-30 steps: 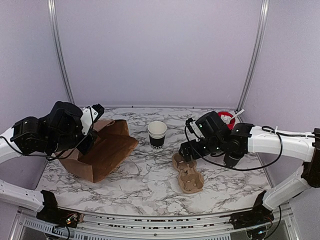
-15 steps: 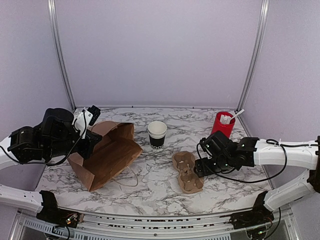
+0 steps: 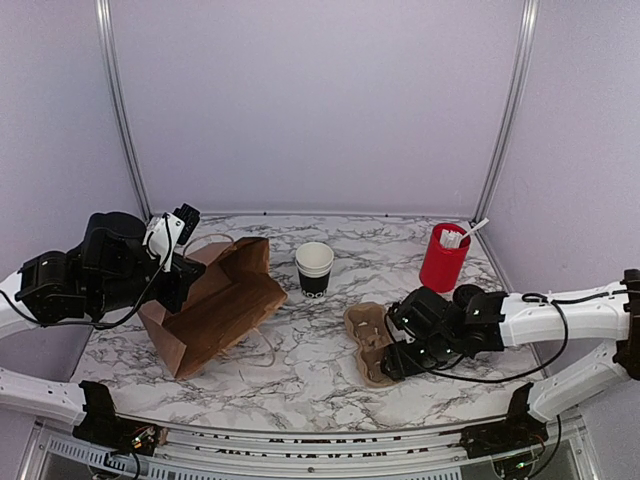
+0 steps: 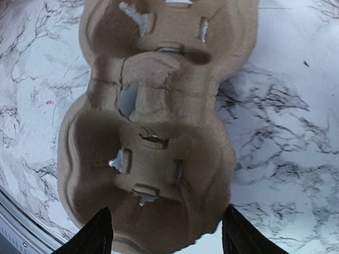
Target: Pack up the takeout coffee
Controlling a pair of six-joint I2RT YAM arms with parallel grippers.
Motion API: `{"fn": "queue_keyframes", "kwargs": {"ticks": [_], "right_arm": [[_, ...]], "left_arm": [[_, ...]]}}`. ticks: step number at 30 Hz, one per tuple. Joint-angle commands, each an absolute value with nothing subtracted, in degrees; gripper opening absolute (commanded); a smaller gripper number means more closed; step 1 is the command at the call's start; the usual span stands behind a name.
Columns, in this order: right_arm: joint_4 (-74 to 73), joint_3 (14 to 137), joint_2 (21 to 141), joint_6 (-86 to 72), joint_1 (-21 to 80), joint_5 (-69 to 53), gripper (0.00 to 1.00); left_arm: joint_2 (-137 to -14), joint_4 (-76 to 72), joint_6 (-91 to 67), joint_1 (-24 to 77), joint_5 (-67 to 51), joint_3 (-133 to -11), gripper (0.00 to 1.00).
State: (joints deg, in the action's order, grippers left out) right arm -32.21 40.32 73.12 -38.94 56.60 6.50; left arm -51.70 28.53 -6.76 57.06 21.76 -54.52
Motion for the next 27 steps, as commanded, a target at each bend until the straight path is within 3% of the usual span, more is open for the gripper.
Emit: {"fn": "queue_keyframes", "kwargs": {"ticks": [1, 7, 13, 16, 27], "right_arm": [[-25.7, 42.6, 76.6, -44.6, 62.4, 2.0, 0.69], [-23.4, 50.4, 82.4, -44.3, 67.5, 0.3, 0.7], [-35.5, 56.4, 81.4, -34.9, 66.0, 12.1, 0.72], [-36.6, 57.4, 81.1, -26.8, 65.4, 14.5, 0.79], [-25.5, 59.7, 88.0, -4.4, 58.9, 2.4, 0.81]], "left_arm": [[-52.2, 26.6, -7.7, 57.2, 23.4, -56.4, 0.0], [-52.6, 26.4, -7.0, 57.2, 23.9, -56.7, 0.0], [-52.1, 26.4, -6.9, 57.2, 24.0, -56.6, 0.0], [-51.6, 26.4, -6.7, 57.2, 24.1, -56.7, 0.0], [-52.0, 26.4, -7.2, 57.2, 24.6, -57.1, 0.0]]}}
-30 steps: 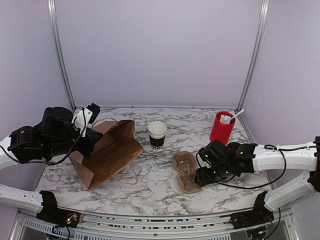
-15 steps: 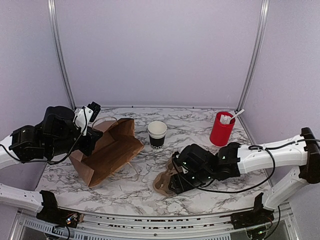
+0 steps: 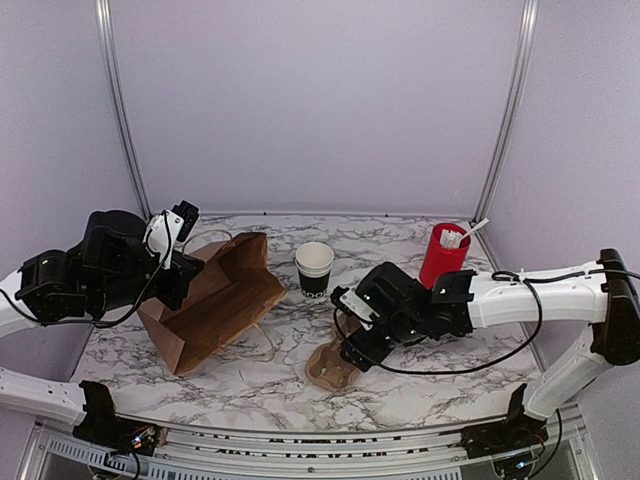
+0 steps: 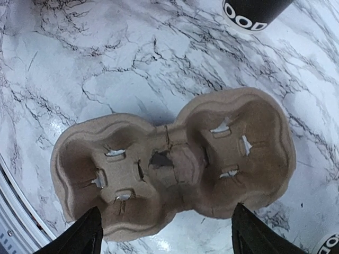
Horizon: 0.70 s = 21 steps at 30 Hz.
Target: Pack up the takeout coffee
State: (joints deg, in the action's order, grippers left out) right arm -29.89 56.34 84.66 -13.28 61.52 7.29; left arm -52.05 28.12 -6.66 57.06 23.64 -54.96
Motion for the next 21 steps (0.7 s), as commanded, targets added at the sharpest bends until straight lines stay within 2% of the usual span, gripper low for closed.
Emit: {"fn": "queue_keyframes", "kwargs": {"ticks": [1, 10, 21], "right_arm": [[-25.6, 60.7, 89.4, -3.5, 58.5, 1.8, 0.81], [-28.0, 66.2, 99.9, 0.1, 57.7, 0.3, 0.8], [-29.2, 66.6, 103.7, -0.5, 57.7, 1.0, 0.69]], "left_arm": [[-52.2, 26.4, -7.3, 57.2, 24.5, -57.2, 0.0], [-52.5, 26.8, -7.8, 57.1, 25.4, -57.6, 0.0], [-53.2, 27.3, -7.1, 57.0, 26.5, -58.6, 0.0]]}}
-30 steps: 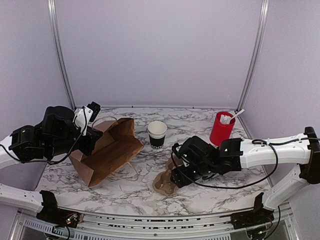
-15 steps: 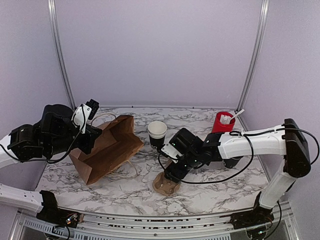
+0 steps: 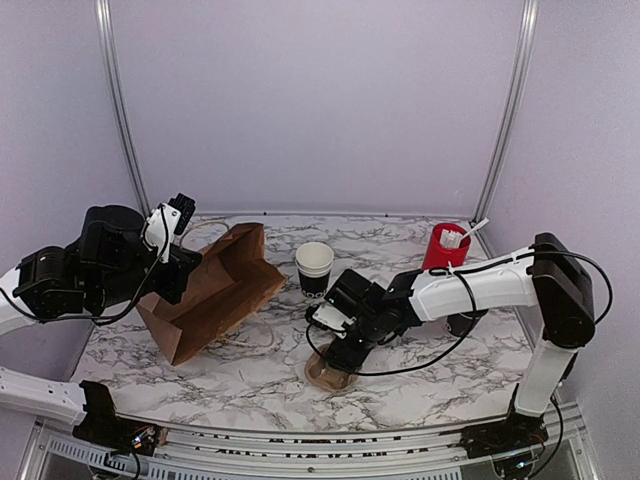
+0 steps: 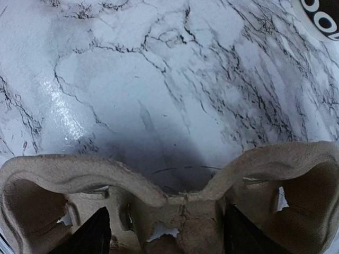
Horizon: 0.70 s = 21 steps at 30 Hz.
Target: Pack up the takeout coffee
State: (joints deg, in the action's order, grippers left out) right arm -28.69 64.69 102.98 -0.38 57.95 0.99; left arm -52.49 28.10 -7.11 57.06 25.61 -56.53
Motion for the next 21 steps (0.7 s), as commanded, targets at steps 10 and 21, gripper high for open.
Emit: {"fn": "queue_keyframes", "kwargs": {"ticks": [10, 21], "right_arm": [[-28.4, 65.8, 102.0, -2.4, 57.7, 2.4, 0.47], [-26.2, 62.5, 93.8, -6.2, 57.8, 2.7, 0.4]], "left_arm": [[-54.6, 27.4, -7.6, 56.8, 26.6, -59.0, 0.0], [-55.8, 27.4, -8.5, 56.1, 27.0, -59.1, 0.0]]}}
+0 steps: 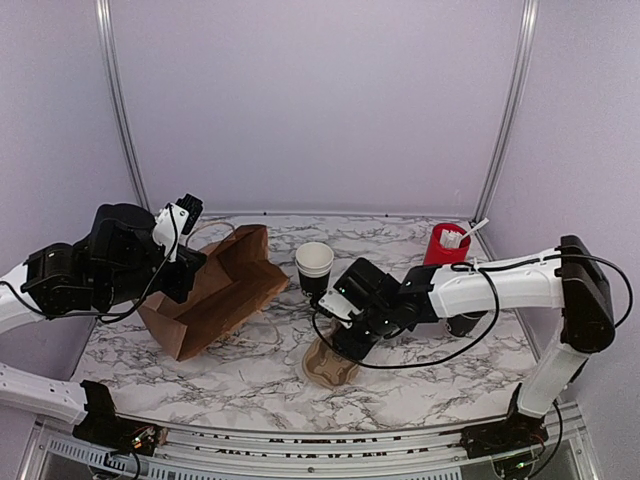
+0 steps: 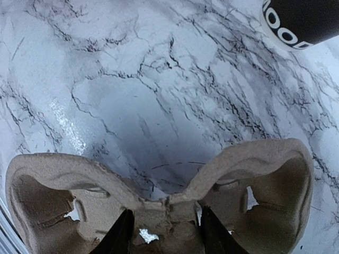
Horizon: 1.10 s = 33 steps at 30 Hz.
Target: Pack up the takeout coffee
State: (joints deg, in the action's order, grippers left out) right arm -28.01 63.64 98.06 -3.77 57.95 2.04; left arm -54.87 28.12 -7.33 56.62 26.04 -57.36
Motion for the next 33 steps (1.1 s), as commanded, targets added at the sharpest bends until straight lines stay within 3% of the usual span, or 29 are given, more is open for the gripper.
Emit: {"fn": "queue_keyframes", "kwargs": {"ticks": [1, 19, 24, 33], "right_arm": [[-26.0, 62.1, 92.4, -6.7, 57.8, 2.8, 0.4], [-25.0, 66.5, 76.1, -11.0, 61.9, 8.8, 0.4], [-18.7, 70.5, 76.4, -9.6, 64.8, 7.4, 0.4], [-4.9, 75.9, 84.8, -7.2, 65.8, -6.2, 0.4]], "left_arm": [[-55.9, 27.3, -8.8, 56.0, 27.1, -59.1, 0.0], [-60.7, 26.1, -12.0, 54.4, 25.1, -60.8, 0.0], [-61.8, 25.9, -12.9, 54.4, 23.9, -61.4, 0.0], [-63.0, 26.3, -14.3, 54.3, 22.3, -63.4, 0.0]]}}
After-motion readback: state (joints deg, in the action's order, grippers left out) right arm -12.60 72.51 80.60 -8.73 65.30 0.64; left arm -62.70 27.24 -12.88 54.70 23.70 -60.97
